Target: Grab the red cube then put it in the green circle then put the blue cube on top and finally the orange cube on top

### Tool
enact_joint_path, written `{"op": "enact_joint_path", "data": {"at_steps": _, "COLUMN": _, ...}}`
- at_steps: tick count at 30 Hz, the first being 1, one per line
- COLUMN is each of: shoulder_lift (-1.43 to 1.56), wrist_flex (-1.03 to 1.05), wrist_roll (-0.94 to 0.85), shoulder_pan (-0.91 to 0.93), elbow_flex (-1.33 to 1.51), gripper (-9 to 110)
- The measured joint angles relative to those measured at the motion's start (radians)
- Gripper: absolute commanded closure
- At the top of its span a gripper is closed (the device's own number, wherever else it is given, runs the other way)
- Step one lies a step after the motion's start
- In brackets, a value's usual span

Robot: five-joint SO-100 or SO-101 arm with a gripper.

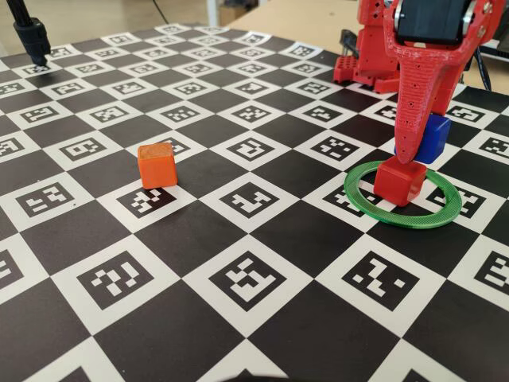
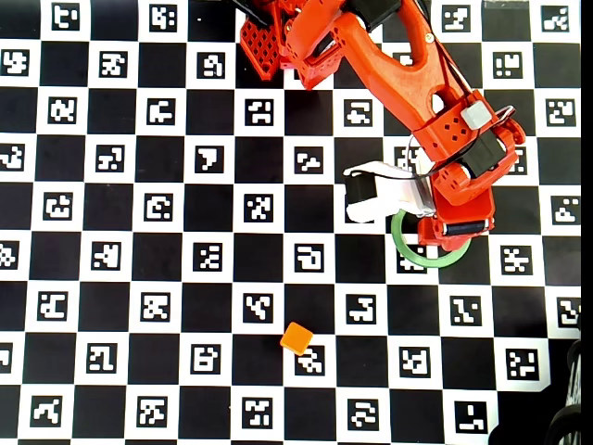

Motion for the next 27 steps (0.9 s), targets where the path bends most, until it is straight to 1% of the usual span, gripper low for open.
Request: {"op": "enact_joint_path", "data": {"at_steps": 27, "shoulder_lift": 0.0, "wrist_flex": -0.003, "wrist_roll": 0.009, "shoulder_pan": 0.032, "elbow_flex": 0.009, "gripper": 99}}
